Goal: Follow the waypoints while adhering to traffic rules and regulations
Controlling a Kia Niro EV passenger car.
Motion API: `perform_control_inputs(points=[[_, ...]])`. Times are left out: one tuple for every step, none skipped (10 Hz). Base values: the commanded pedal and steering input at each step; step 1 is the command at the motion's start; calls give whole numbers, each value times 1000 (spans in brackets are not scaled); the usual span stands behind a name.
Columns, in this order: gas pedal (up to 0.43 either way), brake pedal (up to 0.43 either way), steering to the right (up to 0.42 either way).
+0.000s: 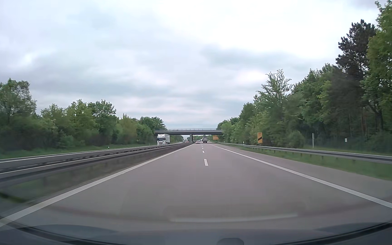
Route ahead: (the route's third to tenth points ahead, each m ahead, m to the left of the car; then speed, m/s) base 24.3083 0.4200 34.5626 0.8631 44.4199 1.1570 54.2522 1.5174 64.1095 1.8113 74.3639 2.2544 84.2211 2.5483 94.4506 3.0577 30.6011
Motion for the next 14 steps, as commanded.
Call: perform_control_inputs(points=[[138,0,1],[138,0,0],[138,0,0],[138,0,-1],[138,0,-2],[138,0,-3],[138,0,-3],[130,0,-4],[130,0,-5],[130,0,-5],[118,0,-5],[118,0,-6],[110,0,-5],[110,0,-4]])
